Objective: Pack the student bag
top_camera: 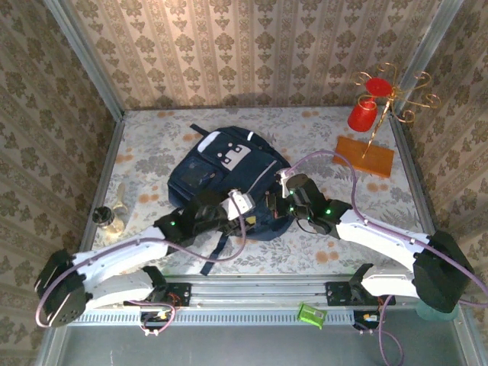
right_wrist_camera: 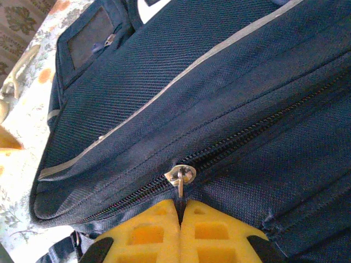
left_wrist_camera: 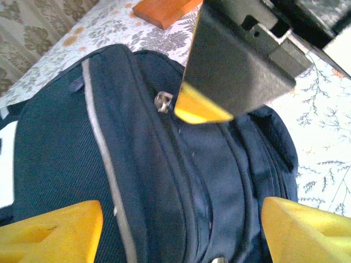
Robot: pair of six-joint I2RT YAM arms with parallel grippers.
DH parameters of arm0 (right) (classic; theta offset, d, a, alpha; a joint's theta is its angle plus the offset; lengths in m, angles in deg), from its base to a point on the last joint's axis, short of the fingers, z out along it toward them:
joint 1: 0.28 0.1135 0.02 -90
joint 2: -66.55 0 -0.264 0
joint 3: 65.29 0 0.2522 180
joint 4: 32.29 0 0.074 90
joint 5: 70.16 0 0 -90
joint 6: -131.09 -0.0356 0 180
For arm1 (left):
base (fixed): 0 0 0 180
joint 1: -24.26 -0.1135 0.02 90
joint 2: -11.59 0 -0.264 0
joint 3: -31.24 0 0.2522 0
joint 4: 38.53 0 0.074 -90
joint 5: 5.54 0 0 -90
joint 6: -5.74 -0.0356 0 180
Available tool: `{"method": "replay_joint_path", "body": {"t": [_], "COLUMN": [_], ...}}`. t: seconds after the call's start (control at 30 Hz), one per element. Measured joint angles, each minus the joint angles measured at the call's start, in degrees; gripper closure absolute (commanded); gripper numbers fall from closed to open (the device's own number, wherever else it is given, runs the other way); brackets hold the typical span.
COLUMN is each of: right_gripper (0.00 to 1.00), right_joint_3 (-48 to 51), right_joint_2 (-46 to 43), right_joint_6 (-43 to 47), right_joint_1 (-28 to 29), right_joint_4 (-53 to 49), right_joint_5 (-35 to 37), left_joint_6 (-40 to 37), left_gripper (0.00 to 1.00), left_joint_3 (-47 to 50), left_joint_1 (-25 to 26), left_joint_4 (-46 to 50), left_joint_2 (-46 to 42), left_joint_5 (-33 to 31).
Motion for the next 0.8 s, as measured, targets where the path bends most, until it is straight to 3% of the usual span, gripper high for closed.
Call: {"method": "replay_joint_path", "body": {"t": [0.07,0.13,0.33,0.4,0.6,0.8], "right_gripper": [1.0,1.0,1.0,1.0,1.0,1.0], "right_joint_3": [0.0,0.0,0.68,0.76,0.7,-0.7], "right_joint_2": [0.0,0.0,-0.02,-0.02,-0.33,-0.5], "right_joint_6": [-0.17,-0.31,-0.48,-0.52,-0.48,-0.24], "right_joint_1": [0.33,0.55,0.61,0.66,0.42,-4.26], "right_joint_4": [0.04,0.04,0.04,-0.46,-2.23,-6.58], "right_joint_5": [0.02,0.07,1.18,2.12,3.89,6.54], "left_joint_6": [-0.7,-1.66,-3.72,-4.0,-5.2,-5.18], "left_gripper": [0.32,0.42,0.9,1.0,1.0,1.0], "left_joint_3": [-2.32,-3.98,-4.72,-3.5,2.93,8.83], "left_joint_1": [0.2,0.17,0.2,-0.15,-3.56,-6.29], "left_joint_4": [-0.24,-0.42,-2.32,-3.65,-4.9,-4.35], "left_joint_2": [4.26,7.96,12.28,11.3,3.32,-5.7], "left_joint_5": [-1.55,-3.1,-4.24,-3.65,0.11,1.92]}}
